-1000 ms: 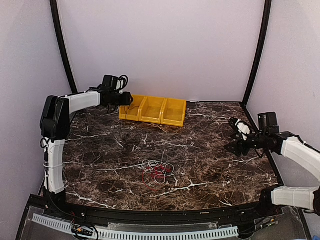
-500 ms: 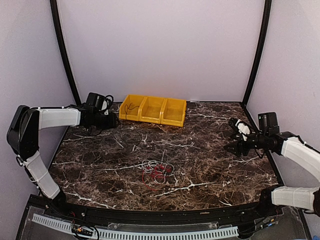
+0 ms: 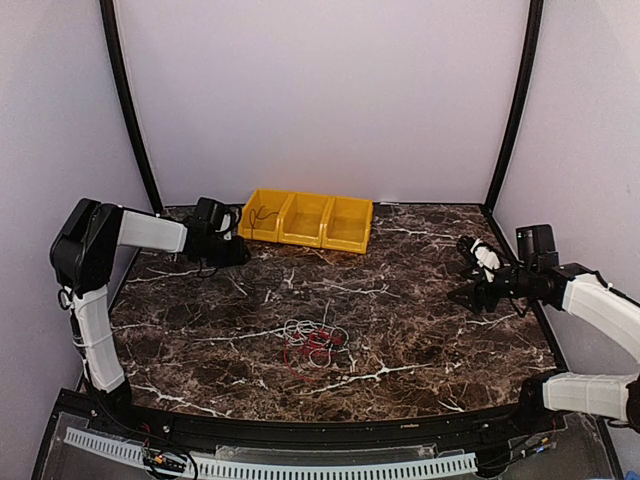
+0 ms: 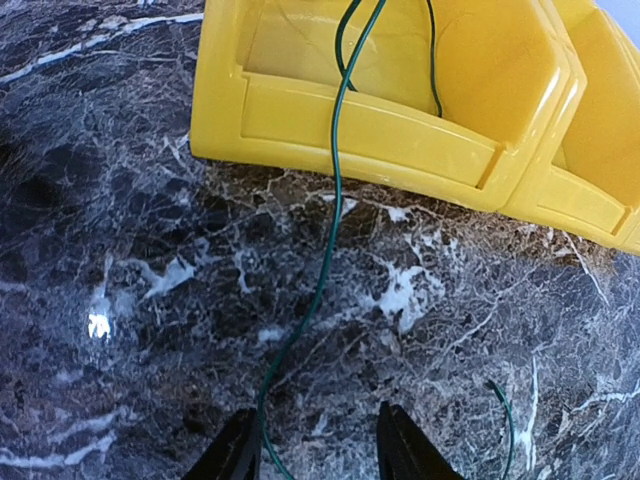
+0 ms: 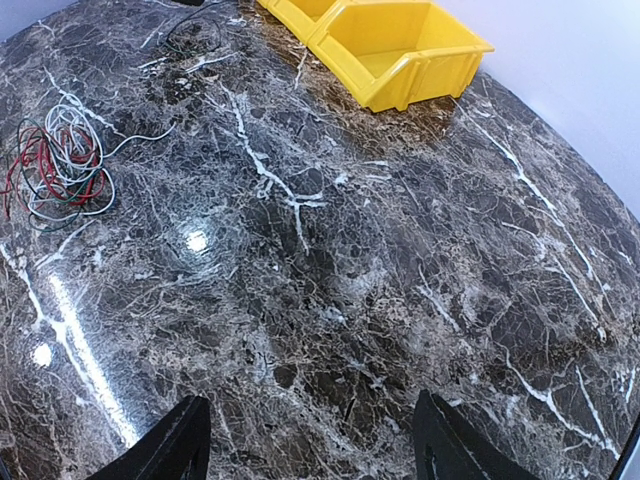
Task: Untangle the cables
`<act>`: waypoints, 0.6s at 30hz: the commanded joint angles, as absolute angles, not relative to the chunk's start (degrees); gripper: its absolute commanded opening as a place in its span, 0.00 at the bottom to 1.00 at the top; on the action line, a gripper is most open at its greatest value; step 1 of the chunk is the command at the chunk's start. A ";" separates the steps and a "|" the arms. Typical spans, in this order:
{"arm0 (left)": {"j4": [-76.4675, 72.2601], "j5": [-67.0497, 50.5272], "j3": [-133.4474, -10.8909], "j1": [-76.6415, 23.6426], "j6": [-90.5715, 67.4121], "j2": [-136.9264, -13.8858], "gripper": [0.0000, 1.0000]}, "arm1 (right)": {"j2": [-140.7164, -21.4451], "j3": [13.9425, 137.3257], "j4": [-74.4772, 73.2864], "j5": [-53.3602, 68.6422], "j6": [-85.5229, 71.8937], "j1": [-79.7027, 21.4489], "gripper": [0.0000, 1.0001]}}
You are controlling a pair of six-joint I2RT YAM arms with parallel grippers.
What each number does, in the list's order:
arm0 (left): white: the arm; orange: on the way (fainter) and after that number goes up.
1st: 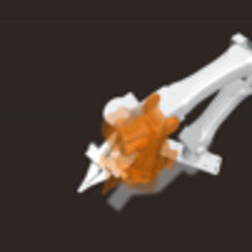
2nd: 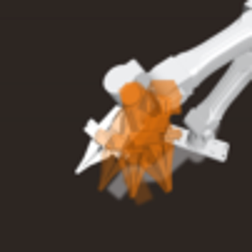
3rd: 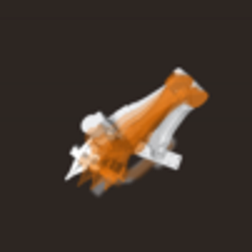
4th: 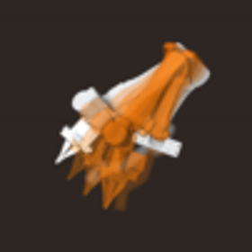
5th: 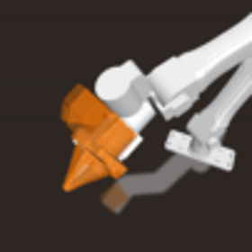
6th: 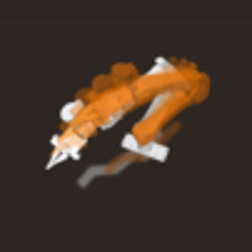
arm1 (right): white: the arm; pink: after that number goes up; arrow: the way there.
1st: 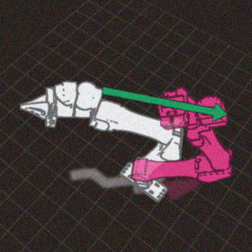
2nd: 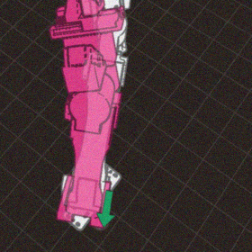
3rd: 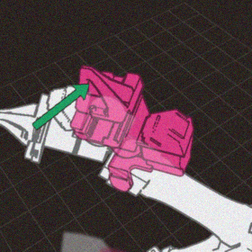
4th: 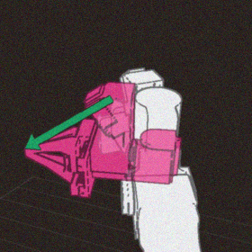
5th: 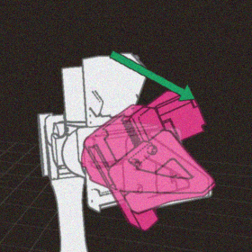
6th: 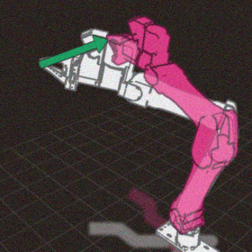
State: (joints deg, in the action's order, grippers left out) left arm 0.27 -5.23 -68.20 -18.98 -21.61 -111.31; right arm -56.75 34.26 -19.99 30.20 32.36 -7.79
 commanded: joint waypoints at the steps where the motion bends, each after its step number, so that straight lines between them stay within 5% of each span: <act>1: -0.73 -3.58 -71.63 -19.07 -18.36 -113.06 0.41 | -56.66 34.54 -19.33 30.63 32.38 -7.61 0.71; 9: 2.11 -3.00 -77.03 -19.07 -14.22 -118.48 0.33 | -57.16 34.63 -19.14 29.51 32.26 -7.57 0.71; 14: 2.96 -3.39 -78.20 -19.07 -12.54 -118.49 0.10 | -56.84 34.46 -18.75 28.75 32.10 -7.56 0.71; 18: 3.70 -4.64 -78.81 -19.22 -12.53 -115.94 0.00 | -56.96 34.56 -18.81 28.48 32.17 -7.42 0.71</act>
